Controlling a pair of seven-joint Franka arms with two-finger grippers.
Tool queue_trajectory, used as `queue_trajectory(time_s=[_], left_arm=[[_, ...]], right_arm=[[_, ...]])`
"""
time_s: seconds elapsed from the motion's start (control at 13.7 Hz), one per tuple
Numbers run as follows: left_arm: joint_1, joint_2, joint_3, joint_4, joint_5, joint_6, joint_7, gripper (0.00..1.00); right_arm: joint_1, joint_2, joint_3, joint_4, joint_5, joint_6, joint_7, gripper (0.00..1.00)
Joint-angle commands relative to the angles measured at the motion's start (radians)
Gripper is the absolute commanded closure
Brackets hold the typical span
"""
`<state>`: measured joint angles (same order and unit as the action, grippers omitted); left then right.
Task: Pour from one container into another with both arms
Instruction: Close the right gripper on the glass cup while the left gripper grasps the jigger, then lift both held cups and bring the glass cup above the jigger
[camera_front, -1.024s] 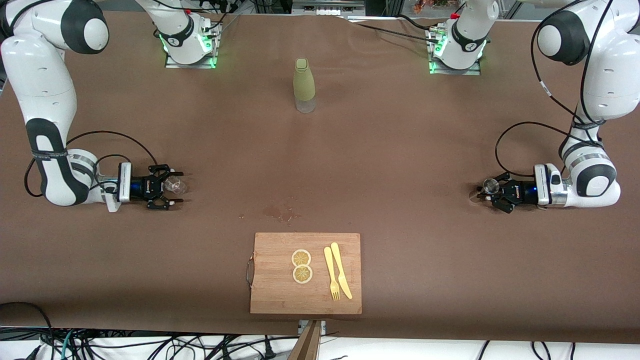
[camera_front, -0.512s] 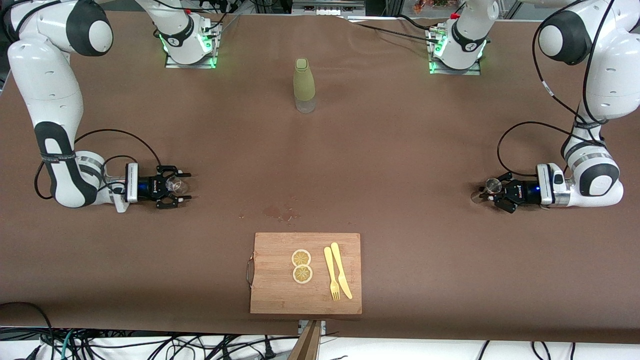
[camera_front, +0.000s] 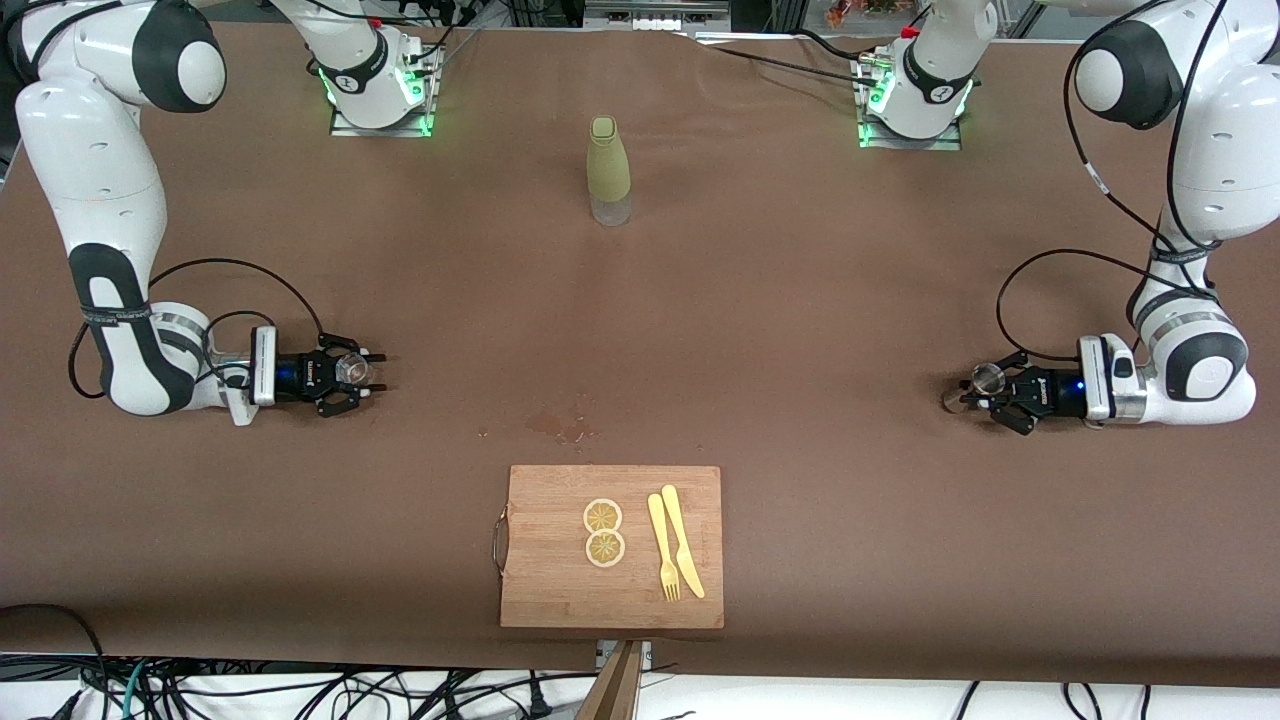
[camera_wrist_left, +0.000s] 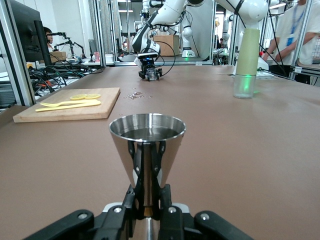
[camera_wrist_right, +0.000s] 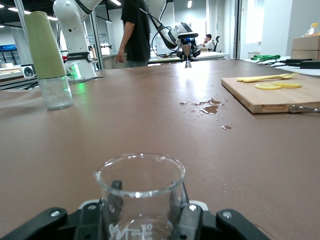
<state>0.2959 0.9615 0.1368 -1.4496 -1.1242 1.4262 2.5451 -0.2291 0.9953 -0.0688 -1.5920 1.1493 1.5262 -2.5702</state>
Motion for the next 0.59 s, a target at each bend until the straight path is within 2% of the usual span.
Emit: queue_trajectory(time_s=[0.0,0.15,0.29,0.51], left_arm=[[-0.035,-0.006,-0.058,0.063,-0.032,-0.015,-0.101,1.0],[-0.085,-0.001,-0.112,0.08,-0.083,0.035,-0.159,1.0],[-0.168,0.008,-0.121,0.11,-0.127,0.071,-0.225,1.0],[-0.279,0.013,-0.12,0.162,-0.134,0.15,-0.317,1.0]], right_arm=[[0.001,0.003,-0.002,0.018,0.05,-0.011,0.004,0.56],[0.005,-0.001,0.001,0.05,0.05,-0.012,0.028,0.58],[0.008,-0.013,0.026,0.082,0.047,-0.012,0.08,0.58],[0.017,-0.041,0.073,0.122,0.038,-0.001,0.183,0.58]])
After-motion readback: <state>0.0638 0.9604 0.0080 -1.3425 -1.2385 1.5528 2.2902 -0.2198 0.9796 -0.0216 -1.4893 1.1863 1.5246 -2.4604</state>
